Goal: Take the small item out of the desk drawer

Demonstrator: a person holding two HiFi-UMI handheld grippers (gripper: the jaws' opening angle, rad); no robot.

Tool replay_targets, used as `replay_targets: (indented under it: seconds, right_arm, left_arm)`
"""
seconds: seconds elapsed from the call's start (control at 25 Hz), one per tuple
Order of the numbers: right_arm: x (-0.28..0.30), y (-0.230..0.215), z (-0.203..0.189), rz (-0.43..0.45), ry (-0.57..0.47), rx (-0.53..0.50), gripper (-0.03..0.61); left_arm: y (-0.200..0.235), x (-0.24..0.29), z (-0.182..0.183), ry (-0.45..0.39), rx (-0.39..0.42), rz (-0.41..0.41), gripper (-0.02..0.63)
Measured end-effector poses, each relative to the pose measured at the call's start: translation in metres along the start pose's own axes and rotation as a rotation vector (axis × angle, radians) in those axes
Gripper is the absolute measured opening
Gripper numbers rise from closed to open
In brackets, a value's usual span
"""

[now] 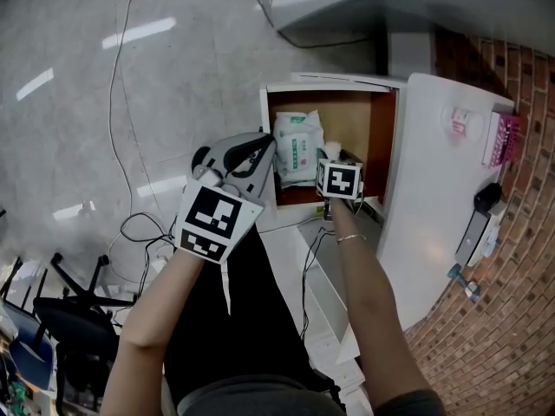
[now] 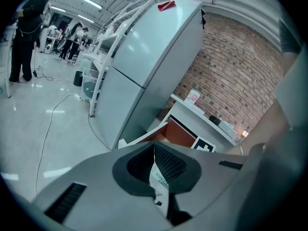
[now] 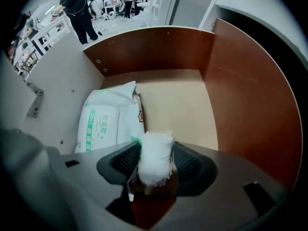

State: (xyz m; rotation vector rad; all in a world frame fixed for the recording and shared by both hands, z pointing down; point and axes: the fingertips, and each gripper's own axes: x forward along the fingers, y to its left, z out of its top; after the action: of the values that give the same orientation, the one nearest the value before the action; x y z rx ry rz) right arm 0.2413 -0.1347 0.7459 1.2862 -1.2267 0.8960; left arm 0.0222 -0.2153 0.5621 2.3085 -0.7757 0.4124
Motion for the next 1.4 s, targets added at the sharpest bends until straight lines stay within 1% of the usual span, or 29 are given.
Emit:
replay_targets:
  seconds: [0.2, 0.32, 0.44, 0.56, 0.8, 1.2, 1.4]
  right_arm:
    - [0.006, 0.003, 0.0, 0.01, 0.003, 0.011, 0.232]
    - [0.007, 0.005, -0.001, 0.043, -0.009, 0.037, 0.23]
    - [0.008, 0.007, -0.001, 0.075, -0.012, 0.053, 0.203]
    - [0.006, 0.009, -0.001, 0.066, -0.018, 0.042, 0.189]
    - [-0.001, 0.006, -0.004, 0.057, -0.035, 0.063, 0.184]
    - [-0.029, 0.019, -0.011, 0.076, -0.075, 0.007, 0.184]
    - [-0.047, 0.031, -0.014, 0.094, -0.11, 0.001, 0.184]
  left_arm:
    - [0.003, 0.004, -0.002, 0.006, -0.002, -0.001, 0.023]
    - [0.002, 0.006, -0.001, 0.008, -0.001, -0.003, 0.023]
    - [0.002, 0.007, -0.001, 0.009, -0.001, -0.004, 0.023]
    - [0.002, 0.007, -0.002, 0.013, 0.0, -0.003, 0.023]
    - [0.001, 0.007, 0.003, 0.015, 0.02, 0.004, 0.023]
    - [-0.009, -0.001, 0.012, 0.011, 0.038, 0.007, 0.023]
    - [-0.016, -0.011, 0.011, 0.015, 0.039, 0.011, 0.023]
